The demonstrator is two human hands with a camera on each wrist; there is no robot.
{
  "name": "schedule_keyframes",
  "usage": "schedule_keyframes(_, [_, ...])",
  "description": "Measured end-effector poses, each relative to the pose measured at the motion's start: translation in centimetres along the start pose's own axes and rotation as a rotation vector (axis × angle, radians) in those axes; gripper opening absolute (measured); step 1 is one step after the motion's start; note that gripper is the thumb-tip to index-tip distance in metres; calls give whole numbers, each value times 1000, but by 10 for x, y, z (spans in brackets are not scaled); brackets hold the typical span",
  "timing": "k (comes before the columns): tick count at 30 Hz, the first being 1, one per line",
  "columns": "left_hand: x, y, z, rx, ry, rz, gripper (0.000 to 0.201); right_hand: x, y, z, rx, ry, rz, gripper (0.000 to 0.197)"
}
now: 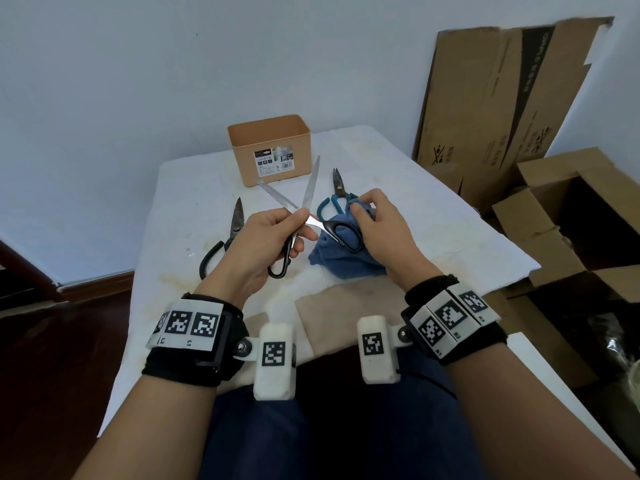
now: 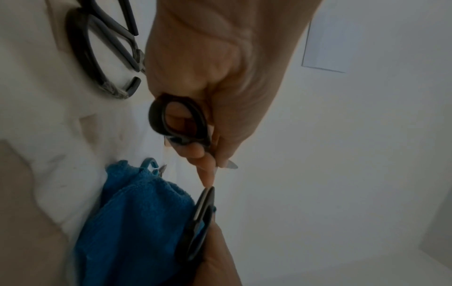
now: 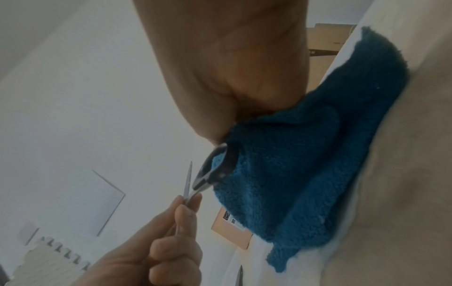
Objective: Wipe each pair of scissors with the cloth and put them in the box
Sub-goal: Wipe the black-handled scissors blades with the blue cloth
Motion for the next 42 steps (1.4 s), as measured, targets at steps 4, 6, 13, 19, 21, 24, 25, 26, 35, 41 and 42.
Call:
schedule_keyframes(4, [-4,-9,-8,59,50,-57,27,1,-20,13,58,-139,-200,5])
schedule_keyframes(6, [-5,-11,-11,104,66,-68,25,2,-31,18,83,-161,-273,4])
schedule_keyframes(13, [-1,0,-9,148,74,-17,29,4,15,27,186,-102,26,8])
schedule_keyframes(19, [0,6,-10,181,89,28,26,3,24,19,311,-3,91,17])
schedule_keyframes(21, [0,8,-12,207,102,44,22,3,24,18,317,10,101,19])
schedule_keyframes(24, [0,10,-14,259,114,57,22,3,24,18,340,23,111,20])
schedule_keyframes(25, [-1,11,-15,274,116,62,23,3,24,17,344,33,112,21])
schedule_keyframes(26, [-2,12,-16,284,118,68,23,3,24,16,348,47,110,23])
schedule_keyframes(35, [-10,16,-26,375,179,60,26,2,20,14,230,23,104,30])
schedule_keyframes(41, [-11,16,-29,386,209,37,26,7,21,22,101,-71,136,35])
schedule_keyframes(42, [-11,16,-30,389,208,35,26,7,21,22,86,-78,142,36])
Point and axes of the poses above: each hand's wrist, its own x-axis towards the middle knuckle, its own y-axis out of the palm, z = x × y, the point moved 9 cm from there along x, towards the middle knuckle, and after that the axes turned 13 degrees about -y, right-handed, at the moved point
